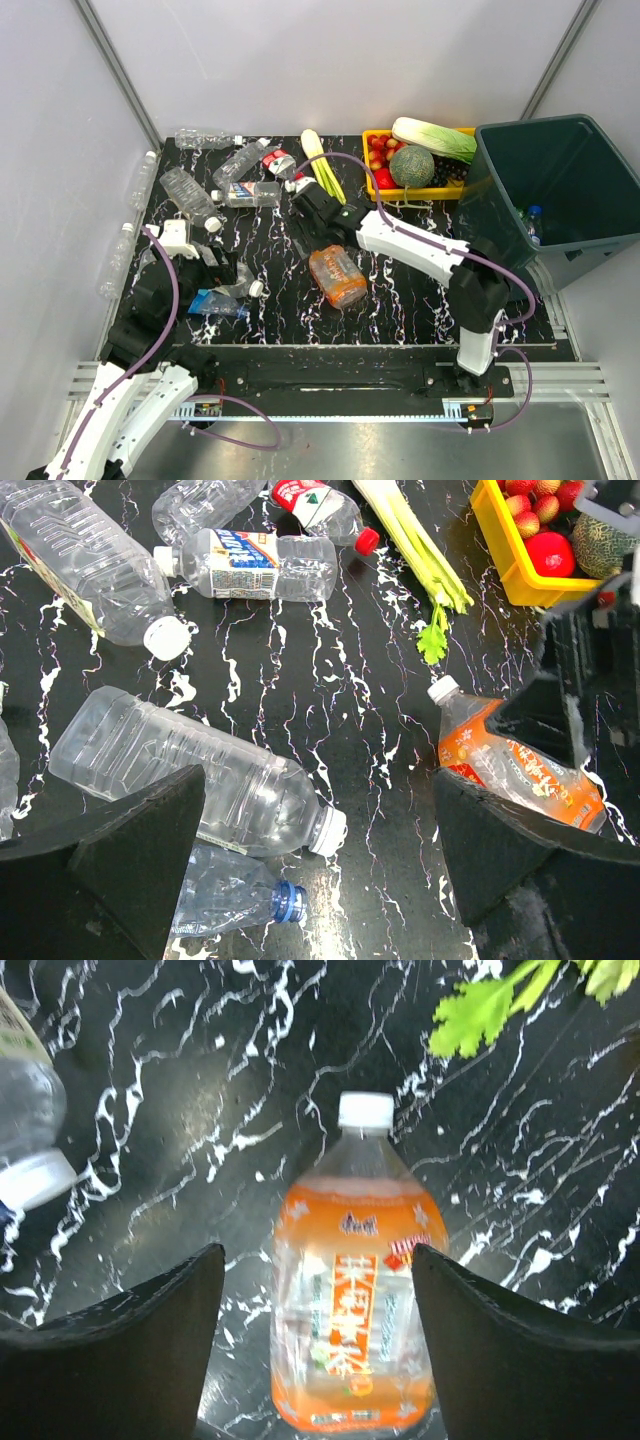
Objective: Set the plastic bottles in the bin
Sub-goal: Pick up the plastic bottle at the center of the board.
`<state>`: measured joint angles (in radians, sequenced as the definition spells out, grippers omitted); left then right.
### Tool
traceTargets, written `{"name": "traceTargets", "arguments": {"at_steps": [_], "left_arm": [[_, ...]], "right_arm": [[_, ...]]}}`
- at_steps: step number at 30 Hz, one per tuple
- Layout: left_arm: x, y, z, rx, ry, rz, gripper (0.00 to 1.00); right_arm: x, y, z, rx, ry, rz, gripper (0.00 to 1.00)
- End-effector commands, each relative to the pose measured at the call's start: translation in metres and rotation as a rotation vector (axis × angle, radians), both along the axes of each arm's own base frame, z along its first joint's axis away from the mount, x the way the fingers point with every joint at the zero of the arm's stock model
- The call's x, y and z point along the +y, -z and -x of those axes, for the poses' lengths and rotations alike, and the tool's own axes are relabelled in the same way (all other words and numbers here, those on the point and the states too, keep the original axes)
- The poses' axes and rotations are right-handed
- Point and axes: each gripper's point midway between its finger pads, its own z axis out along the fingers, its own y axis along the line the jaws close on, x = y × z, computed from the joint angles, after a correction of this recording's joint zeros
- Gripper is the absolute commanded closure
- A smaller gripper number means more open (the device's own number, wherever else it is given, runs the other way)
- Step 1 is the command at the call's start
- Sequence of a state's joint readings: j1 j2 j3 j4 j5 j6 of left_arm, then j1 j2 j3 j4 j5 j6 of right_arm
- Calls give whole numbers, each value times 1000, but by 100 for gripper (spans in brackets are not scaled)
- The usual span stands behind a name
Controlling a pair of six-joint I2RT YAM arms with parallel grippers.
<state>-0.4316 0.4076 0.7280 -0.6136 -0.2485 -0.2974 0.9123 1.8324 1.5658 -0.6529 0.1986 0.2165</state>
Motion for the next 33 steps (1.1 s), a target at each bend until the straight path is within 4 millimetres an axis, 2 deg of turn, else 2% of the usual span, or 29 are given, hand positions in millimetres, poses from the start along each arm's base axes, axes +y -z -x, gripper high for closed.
{"name": "traceTargets", "arguments": {"at_steps": [1,5,8,12,21,26,33], "left_arm": [[2,-9,-1,-30,-21,20,1],[2,-12,0,-41,-17,25,1],[1,-12,0,-48,-10,26,1],[0,-11,-1,-40,-5,25,1],[2,-12,0,-46,-16,26,1],[1,-11,-1,-39,-11,23,1],[4,-12,0,-46,-25,23,1]], "right_arm": [[7,3,-33,-51,36,32,23],[8,18,-52,-93,33,97,27],[15,24,-53,-64,12,72,25],[27,43,-53,6,-65,37,23],[23,62,-63,41,-92,100,24],[20,75,-76,34,-103,139,26],[16,81,-85,26,-84,171,29]]}}
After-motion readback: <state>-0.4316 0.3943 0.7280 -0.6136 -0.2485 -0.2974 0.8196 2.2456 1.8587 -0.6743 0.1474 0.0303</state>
